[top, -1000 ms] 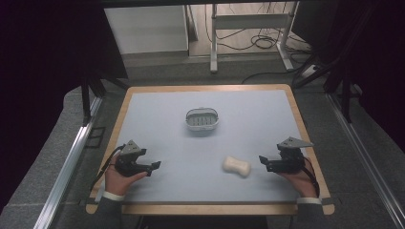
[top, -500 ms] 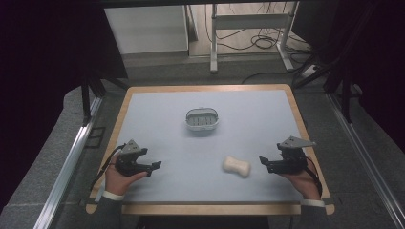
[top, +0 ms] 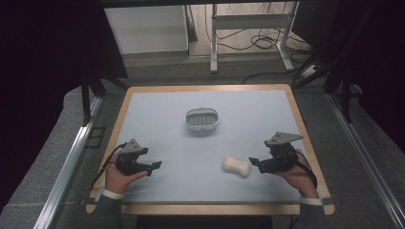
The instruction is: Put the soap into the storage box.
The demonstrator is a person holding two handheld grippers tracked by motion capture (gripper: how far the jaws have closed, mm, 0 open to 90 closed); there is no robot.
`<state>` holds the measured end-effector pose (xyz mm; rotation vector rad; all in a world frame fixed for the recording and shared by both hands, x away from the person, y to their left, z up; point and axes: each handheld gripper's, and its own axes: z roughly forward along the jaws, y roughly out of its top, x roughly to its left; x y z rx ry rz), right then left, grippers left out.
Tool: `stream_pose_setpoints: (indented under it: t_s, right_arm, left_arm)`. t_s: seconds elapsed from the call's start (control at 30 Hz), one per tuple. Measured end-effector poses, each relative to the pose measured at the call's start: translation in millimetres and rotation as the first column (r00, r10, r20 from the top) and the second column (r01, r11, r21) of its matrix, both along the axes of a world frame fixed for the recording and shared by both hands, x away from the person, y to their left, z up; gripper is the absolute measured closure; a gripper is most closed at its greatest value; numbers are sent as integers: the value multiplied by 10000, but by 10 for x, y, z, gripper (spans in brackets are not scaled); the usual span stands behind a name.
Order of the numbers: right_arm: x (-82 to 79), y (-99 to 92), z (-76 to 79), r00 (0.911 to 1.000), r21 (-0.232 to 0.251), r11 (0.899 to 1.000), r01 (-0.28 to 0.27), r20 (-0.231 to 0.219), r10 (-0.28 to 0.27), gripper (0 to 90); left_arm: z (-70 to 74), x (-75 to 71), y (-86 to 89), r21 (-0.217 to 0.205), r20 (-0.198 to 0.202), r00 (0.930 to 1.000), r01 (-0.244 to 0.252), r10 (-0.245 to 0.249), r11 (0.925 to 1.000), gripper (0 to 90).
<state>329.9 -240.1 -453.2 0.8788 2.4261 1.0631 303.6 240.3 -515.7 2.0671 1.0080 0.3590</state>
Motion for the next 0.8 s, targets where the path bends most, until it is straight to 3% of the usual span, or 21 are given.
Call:
stream_pose_setpoints:
  t_s: [0.3, 0.47, 0.6, 0.7, 0.8]
  right_arm:
    - [4, 230, 51, 9978, -339, 9972, -662, -120, 658, 128]
    - [39, 370, 14, 9935, -559, 9932, -1022, -563, 990, 128]
    - [54, 562, -99, 9815, -1488, 9750, -1647, -1229, 1470, 129]
    - [73, 612, -131, 9792, -1732, 9701, -1702, -1397, 1468, 142]
    - [91, 679, -154, 9773, -2389, 9544, -1789, -1554, 1443, 157]
  left_arm:
    - [-20, -28, 19, 41, 79, 9999, -130, 130, 9999, 192]
    - [-10, -52, 31, 62, 90, 9998, -204, 203, 9998, 192]
    - [-13, -49, 26, 118, 75, 9998, -203, 202, 9997, 191]
    - [-11, -42, 26, 138, 25, 9999, -149, 149, 9998, 191]
    - [-7, -24, 28, 84, 46, 9999, -103, 103, 9999, 190]
